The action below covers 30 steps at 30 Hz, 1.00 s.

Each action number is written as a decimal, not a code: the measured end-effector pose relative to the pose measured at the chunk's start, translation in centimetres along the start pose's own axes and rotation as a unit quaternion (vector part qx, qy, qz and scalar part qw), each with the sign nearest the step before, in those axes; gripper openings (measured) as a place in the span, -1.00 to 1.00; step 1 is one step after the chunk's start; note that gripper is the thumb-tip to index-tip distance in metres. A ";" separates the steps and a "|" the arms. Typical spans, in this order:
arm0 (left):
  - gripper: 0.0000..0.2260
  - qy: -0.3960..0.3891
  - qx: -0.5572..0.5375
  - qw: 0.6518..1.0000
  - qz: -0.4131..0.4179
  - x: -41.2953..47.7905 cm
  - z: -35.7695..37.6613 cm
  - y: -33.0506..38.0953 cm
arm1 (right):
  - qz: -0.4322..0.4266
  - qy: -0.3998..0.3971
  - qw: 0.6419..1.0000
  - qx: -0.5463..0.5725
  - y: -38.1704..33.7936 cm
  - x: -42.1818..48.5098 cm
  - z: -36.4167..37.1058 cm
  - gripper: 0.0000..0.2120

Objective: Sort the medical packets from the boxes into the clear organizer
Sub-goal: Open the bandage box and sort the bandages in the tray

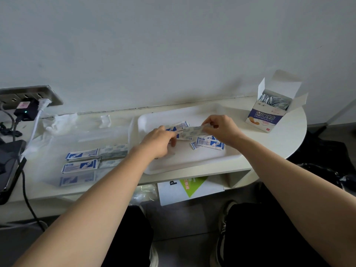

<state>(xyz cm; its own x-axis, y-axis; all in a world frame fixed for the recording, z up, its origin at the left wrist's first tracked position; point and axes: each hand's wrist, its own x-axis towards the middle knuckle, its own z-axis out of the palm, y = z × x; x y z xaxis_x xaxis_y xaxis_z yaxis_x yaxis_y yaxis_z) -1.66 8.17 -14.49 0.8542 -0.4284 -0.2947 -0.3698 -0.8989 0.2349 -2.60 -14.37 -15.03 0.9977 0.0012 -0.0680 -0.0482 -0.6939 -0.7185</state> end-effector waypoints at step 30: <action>-0.88 0.095 -0.101 0.980 -0.140 -0.3 -1.0 0.8 | 0.067 -0.042 0.986 0.144 -0.4 -0.2 -0.3 -0.88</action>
<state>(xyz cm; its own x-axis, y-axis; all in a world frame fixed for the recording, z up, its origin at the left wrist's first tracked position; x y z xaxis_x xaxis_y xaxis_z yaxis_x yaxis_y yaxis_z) -1.90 7.67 -13.31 0.9716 -0.1263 -0.2001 -0.0486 -0.9342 0.3535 -2.77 -14.27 -14.51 0.9745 -0.0083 -0.2241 -0.2028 -0.4592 -0.8649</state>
